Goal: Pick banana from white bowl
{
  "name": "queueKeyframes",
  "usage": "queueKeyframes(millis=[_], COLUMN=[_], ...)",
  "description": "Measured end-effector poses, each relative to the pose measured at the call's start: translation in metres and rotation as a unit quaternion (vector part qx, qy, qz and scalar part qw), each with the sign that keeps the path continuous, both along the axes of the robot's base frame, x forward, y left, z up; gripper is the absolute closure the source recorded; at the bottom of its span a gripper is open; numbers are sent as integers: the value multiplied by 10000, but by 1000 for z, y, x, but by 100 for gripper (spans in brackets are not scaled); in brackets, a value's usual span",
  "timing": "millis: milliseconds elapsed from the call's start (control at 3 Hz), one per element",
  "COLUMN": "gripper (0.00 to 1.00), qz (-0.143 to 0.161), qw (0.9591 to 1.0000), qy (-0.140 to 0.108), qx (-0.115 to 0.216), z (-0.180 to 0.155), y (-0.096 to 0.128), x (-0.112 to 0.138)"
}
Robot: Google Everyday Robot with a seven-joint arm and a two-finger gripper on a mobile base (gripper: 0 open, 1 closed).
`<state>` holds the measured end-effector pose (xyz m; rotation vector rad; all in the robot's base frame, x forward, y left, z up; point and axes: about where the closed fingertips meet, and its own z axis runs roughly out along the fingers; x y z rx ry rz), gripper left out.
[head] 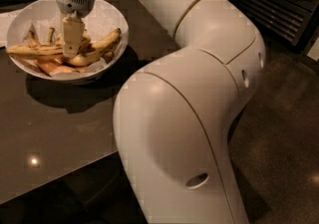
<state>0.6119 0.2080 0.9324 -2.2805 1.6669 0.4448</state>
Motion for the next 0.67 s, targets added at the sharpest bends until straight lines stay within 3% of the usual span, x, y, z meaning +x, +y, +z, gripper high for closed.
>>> queueKeyframes(millis=[667], gripper=[43], qz=[104], qw=[9999], qy=[-61], qx=[-55], z=[-2], y=[3], x=[11])
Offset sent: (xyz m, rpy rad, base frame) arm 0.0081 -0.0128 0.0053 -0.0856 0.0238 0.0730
